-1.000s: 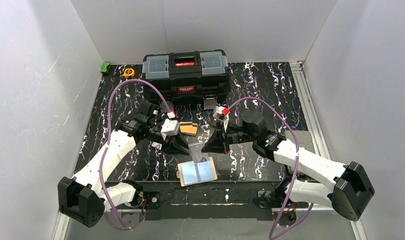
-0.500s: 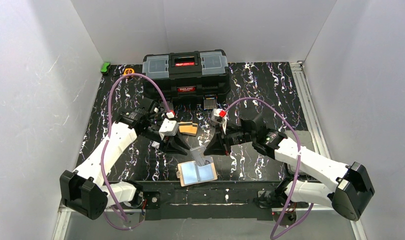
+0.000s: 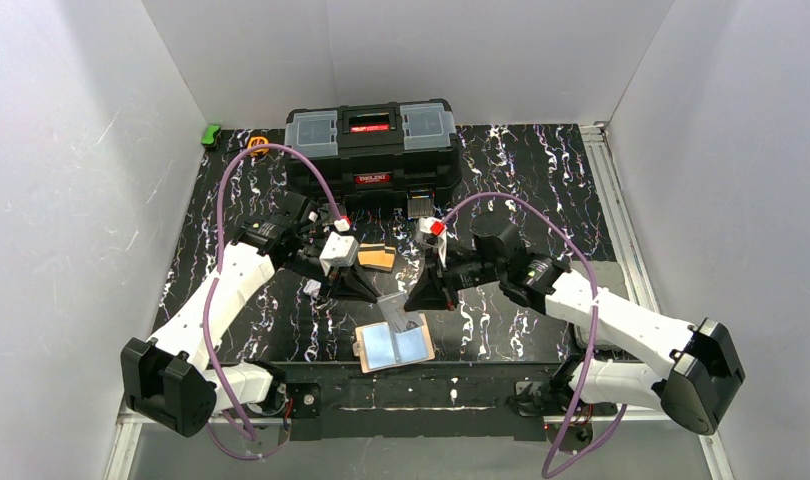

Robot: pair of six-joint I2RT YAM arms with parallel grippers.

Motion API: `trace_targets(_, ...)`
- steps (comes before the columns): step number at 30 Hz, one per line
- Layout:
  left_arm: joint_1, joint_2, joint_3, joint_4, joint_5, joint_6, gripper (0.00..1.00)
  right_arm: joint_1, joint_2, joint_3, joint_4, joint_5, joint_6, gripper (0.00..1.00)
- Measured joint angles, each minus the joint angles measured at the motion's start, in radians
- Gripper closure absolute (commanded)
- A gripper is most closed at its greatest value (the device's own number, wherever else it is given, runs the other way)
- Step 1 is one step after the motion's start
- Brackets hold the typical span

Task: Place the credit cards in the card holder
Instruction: Place the credit card at the center of the board.

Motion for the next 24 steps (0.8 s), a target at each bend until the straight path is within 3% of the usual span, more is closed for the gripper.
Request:
trace_targets(5,0.0,0.0,0.0,-0.004,-0.008,-0.004,1.0,0.01,0.016,0.013,-0.034,0.003,-0.014,0.99)
trace_targets(20,0.001,0.0,0.0,-0.006,-0.035,-0.002,1.0,0.029,0.04,0.05,-0.101,0.021,-0.05,0.99)
trace_targets(24,0.0,0.0,0.0,-0.006,-0.039,-0.003,0.85,0.033,0.04,0.05,-0.106,0.042,-0.052,0.99)
